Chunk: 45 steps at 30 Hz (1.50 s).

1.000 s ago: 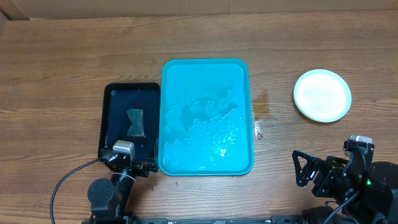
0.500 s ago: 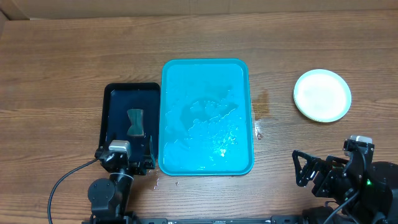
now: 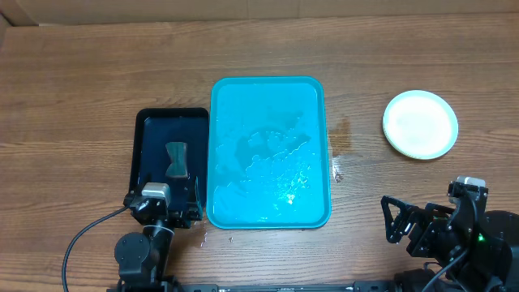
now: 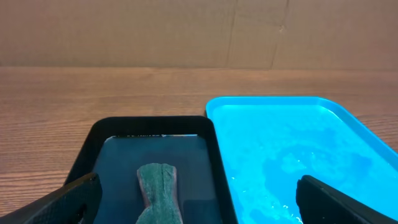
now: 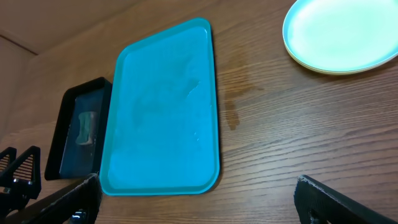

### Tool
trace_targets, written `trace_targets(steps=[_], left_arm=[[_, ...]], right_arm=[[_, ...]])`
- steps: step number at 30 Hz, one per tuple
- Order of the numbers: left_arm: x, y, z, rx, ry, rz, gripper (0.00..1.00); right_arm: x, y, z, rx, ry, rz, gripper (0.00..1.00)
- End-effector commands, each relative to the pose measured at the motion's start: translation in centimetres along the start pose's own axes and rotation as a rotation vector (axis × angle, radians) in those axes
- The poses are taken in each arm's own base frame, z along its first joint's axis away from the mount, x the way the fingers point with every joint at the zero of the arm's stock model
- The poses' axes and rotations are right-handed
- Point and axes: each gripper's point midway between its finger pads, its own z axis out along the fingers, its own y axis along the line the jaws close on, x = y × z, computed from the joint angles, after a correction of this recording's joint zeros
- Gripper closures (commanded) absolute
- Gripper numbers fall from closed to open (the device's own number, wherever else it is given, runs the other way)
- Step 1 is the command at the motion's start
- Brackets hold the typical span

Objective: Clean dirty plates on tray and stack at the side

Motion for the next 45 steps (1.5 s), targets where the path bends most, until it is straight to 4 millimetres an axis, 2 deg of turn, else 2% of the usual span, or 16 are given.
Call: trace_targets(steps=[1, 6, 10, 14, 16, 19, 25, 36, 45], left_arm=[[-0.1, 0.4, 0.0, -0.019, -0.011, 0.02, 0.01], [-0.1, 0.4, 0.0, -0.019, -0.011, 0.02, 0.0], [-0.1, 0.4, 0.0, -0.019, -0.011, 0.02, 0.0], [-0.1, 0.4, 0.0, -0.019, -0.011, 0.02, 0.0], [-0.1, 0.4, 0.0, -0.019, -0.011, 0.02, 0.0], [-0.1, 0.4, 0.0, -0.019, -0.011, 0.02, 0.0], [-0.1, 0.4, 0.0, -0.019, -0.011, 0.02, 0.0], [-0.1, 0.4, 0.0, -0.019, -0.011, 0.02, 0.0], [-0.1, 0.4, 0.0, -0.019, -0.011, 0.02, 0.0]], right_arm=[[0.1, 0.2, -0.1, -0.011, -0.002, 0.003, 0.0], [0.0, -0.2, -0.1, 0.009, -0.008, 0.003, 0.0], [-2.5, 0.5, 0.5, -0.02, -0.111, -0.073, 0.0], [-4.7, 1.0, 2.9, -0.062, -0.236, -0.169, 0.0], [-5.0, 0.9, 4.2, -0.082, -0.287, -0.178, 0.0], [-4.8, 0.5, 5.9, -0.126, -0.377, -0.189, 0.0], [-3.1, -0.6, 7.9, -0.178, -0.51, -0.216, 0.0], [0.0, -2.8, 11.4, -0.193, -0.554, -0.222, 0.0], [0.3, -3.2, 12.5, -0.208, -0.59, -0.227, 0.0]])
